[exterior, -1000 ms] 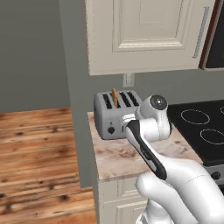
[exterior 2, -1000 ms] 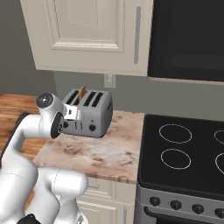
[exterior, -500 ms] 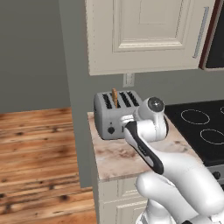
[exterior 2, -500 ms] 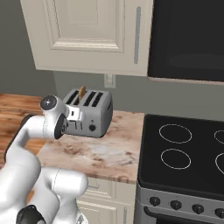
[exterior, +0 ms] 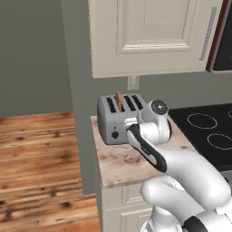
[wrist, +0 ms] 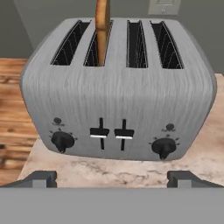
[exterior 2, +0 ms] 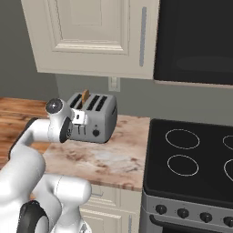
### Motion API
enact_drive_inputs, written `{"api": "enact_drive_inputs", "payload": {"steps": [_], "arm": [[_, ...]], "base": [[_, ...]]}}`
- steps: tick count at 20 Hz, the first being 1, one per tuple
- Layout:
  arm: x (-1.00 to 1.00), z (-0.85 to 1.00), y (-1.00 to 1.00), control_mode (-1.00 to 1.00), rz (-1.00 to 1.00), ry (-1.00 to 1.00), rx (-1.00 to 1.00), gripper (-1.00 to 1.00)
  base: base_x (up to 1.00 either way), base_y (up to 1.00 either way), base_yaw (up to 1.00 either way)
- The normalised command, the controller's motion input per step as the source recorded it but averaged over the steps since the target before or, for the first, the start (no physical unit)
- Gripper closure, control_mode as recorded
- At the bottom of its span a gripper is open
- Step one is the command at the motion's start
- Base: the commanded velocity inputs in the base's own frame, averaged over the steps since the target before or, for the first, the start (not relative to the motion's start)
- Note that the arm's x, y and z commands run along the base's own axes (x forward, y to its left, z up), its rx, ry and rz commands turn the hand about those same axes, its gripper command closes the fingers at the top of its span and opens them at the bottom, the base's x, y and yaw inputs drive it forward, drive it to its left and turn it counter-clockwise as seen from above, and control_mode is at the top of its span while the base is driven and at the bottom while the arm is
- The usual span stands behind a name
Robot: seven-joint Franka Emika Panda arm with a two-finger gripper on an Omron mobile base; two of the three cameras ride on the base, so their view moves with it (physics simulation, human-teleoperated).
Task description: Start the toaster. Once the lever pops up, take the bread to the plate on the dining counter.
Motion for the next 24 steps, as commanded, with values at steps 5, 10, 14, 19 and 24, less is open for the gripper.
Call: {"api": "enact_drive_inputs", "payload": {"steps": [5,10,14,19,24], "arm": [[0.27,0.0,0.0,-1.0,0.0,0.0,0.01,-1.0],[0.25,-0.02,0.0,-1.0,0.0,0.0,0.01,-1.0],[0.16,-0.02,0.0,-1.0,0.0,0.0,0.0,-1.0],[0.04,-0.07,0.0,-1.0,0.0,0.0,0.0,-1.0],[0.0,-0.08,0.0,-1.0,0.0,0.0,0.0,-1.0]], "base": [[0.0,0.0,0.0],[0.0,0.0,0.0],[0.0,0.0,0.0],[0.0,0.0,0.0],[0.0,0.0,0.0]]}}
